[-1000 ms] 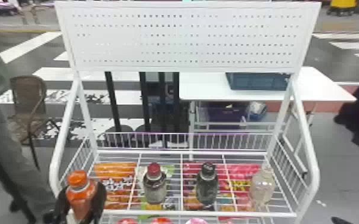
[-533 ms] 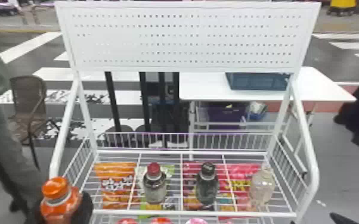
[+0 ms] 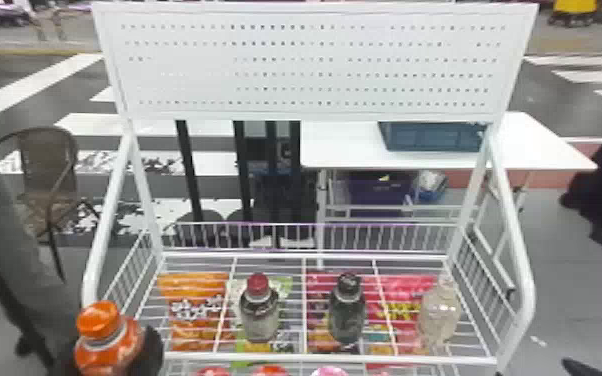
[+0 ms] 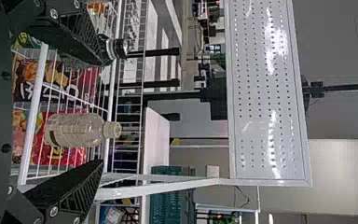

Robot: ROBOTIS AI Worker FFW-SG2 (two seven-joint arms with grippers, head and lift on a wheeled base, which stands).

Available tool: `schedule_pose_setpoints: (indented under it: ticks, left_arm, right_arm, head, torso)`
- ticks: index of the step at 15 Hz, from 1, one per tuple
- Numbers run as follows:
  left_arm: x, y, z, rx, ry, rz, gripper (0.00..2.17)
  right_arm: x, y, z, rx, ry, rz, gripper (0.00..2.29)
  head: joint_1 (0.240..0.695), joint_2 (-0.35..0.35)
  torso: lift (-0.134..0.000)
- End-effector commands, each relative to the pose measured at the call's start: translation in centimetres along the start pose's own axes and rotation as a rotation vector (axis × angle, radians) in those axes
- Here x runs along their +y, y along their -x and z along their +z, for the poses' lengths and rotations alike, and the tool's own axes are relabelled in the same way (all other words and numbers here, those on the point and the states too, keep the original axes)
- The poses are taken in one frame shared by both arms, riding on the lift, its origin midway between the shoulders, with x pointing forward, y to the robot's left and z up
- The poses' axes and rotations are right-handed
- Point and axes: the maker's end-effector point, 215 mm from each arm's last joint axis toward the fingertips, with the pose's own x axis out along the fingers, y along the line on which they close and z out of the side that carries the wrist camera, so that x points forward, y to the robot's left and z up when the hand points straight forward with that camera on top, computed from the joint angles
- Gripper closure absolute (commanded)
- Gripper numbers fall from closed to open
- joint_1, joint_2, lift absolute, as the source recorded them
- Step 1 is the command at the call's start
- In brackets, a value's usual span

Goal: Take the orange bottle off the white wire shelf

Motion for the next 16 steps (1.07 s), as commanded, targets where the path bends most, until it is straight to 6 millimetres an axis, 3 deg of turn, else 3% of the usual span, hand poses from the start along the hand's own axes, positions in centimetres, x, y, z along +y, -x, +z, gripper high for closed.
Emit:
schedule_pose_setpoints:
  ticks: [1,16]
  left_arm:
    - [-0.02,0.11,0.07,-0.001,0.001,-0.001,0.70]
    - [-0.16,-0.09,0.27,-0.005,-0.005,-0.003,0.70]
  right_arm:
    - [-0.01,0.02,0.03,0.000,-0.001,0.000,0.15]
    - [-0.24,-0.27,-0.37,0.003,-0.006,-0.002,0.15]
  head:
    - [0.499,0.000]
    - [0.499,0.000]
  torso:
    - [0.000]
    - [0.000]
